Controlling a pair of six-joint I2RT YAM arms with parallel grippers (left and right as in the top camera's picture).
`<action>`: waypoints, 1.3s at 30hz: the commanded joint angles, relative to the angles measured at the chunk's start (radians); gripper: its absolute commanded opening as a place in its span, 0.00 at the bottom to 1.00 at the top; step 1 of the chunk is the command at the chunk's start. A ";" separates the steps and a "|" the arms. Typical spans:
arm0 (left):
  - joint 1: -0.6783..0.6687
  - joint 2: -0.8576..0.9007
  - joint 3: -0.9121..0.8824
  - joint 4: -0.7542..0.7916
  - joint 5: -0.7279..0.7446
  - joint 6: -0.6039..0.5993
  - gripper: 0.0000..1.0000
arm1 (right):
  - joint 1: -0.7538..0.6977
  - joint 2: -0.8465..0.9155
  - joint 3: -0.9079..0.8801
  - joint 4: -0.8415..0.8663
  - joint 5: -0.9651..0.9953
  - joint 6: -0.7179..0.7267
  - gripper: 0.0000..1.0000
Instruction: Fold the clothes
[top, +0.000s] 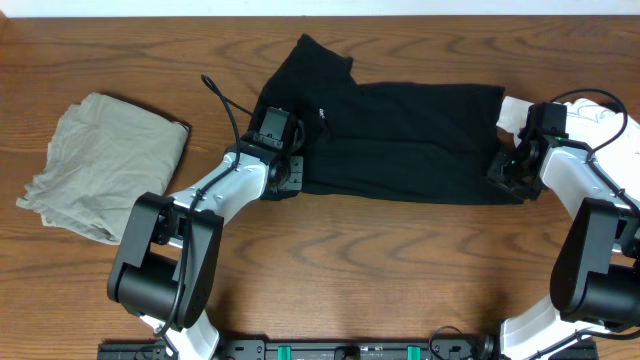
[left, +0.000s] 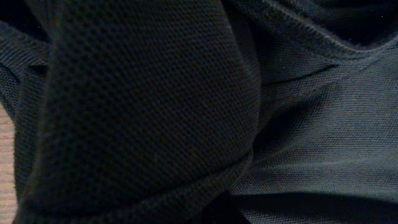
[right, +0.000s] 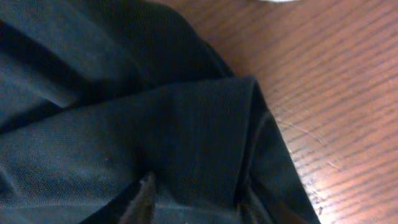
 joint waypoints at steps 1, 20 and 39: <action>0.000 0.027 -0.048 -0.035 -0.023 0.002 0.06 | -0.004 0.012 -0.005 0.014 -0.032 -0.019 0.34; 0.000 0.027 -0.048 -0.035 -0.023 0.002 0.06 | -0.003 0.003 -0.004 0.294 -0.055 -0.014 0.41; 0.000 0.027 -0.048 -0.039 -0.023 0.002 0.06 | -0.010 0.002 0.037 0.372 -0.047 -0.031 0.61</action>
